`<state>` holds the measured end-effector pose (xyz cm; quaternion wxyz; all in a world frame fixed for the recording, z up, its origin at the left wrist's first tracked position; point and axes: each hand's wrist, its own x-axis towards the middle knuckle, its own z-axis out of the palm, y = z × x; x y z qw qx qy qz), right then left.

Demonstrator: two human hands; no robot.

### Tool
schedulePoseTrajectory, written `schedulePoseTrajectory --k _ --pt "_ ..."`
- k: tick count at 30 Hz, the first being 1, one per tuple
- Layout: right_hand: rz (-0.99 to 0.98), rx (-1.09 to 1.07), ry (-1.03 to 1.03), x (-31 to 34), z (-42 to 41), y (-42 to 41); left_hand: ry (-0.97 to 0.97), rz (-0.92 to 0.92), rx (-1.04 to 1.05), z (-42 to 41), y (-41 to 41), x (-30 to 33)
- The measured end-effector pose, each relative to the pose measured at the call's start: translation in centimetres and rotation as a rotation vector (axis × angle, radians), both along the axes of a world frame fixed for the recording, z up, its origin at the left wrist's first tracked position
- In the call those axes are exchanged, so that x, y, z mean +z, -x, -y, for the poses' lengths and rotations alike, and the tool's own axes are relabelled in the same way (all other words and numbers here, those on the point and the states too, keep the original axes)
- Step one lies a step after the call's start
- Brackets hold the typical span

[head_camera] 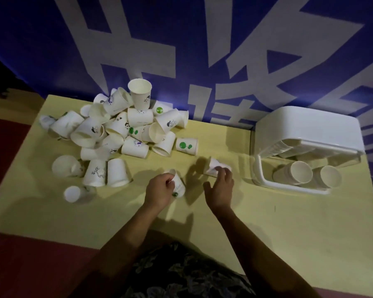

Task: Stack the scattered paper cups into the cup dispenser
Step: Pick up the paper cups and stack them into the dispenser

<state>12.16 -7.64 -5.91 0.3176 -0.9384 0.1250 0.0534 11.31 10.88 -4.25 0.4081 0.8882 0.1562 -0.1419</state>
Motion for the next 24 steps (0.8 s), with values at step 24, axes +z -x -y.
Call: schedulePoseTrajectory --k 24 --pt "0.383 0.105 0.005 7.6 24.4 2.0 -0.095 0.4 -0.162 23.5 -1.6 7.8"
